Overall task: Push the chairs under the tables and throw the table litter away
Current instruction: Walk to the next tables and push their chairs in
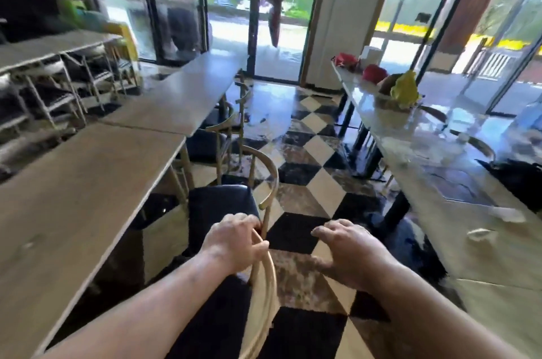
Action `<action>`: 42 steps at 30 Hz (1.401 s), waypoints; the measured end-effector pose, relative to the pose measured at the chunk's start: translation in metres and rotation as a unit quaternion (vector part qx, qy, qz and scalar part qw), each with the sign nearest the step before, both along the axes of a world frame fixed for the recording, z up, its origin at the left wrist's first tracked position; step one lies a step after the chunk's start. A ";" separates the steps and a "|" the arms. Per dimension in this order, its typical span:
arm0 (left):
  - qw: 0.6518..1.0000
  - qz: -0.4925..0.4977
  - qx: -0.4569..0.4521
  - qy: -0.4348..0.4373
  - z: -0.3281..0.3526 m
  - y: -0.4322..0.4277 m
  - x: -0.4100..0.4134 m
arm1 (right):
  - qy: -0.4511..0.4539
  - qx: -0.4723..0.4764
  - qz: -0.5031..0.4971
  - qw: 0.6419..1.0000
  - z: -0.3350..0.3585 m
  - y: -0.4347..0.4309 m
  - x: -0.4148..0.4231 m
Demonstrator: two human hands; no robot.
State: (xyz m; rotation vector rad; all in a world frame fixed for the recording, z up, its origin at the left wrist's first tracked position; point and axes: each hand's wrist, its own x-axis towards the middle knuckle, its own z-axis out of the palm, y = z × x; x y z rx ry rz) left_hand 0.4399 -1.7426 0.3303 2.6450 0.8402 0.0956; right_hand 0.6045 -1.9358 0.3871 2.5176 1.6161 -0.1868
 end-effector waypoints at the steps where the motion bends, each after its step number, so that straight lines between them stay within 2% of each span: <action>1: 0.999 0.025 -0.024 -0.003 -0.012 0.019 0.012 | 0.005 -0.002 0.014 1.000 -0.003 0.026 0.016; 5: 0.993 0.094 -0.078 -0.005 -0.030 0.067 0.045 | -0.010 -0.028 0.076 0.997 0.000 0.098 0.059; 9: 0.985 0.145 -0.088 -0.024 -0.041 0.104 0.074 | -0.002 -0.002 0.109 0.994 -0.001 0.155 0.103; 13: 0.977 0.198 -0.076 0.005 -0.064 0.123 0.075 | 0.020 -0.030 0.176 0.984 -0.023 0.194 0.138; 17: 0.947 0.301 -0.096 0.056 -0.088 0.137 0.058 | 0.041 -0.060 0.244 0.967 -0.047 0.243 0.175; 21: 0.904 0.406 -0.113 0.071 -0.097 0.126 0.059 | 0.084 -0.041 0.313 0.945 -0.074 0.296 0.204; 24: 0.863 0.484 -0.126 0.076 -0.100 0.092 0.065 | 0.100 -0.053 0.379 0.919 -0.101 0.316 0.213; 28: 0.803 0.563 -0.174 0.094 -0.131 0.041 0.071 | 0.102 -0.116 0.462 0.873 -0.146 0.322 0.212; 32: 0.759 0.592 -0.252 0.095 -0.174 -0.013 0.076 | 0.122 -0.193 0.509 0.830 -0.200 0.320 0.191; 36: 0.718 0.597 -0.341 0.105 -0.229 -0.063 0.086 | 0.104 -0.276 0.574 0.764 -0.264 0.299 0.159; 39: 0.720 0.570 -0.383 0.104 -0.268 -0.083 0.093 | 0.073 -0.326 0.612 0.717 -0.310 0.285 0.139; 42: 0.750 0.522 -0.382 0.138 -0.301 -0.087 0.097 | 0.020 -0.374 0.631 0.679 -0.353 0.275 0.131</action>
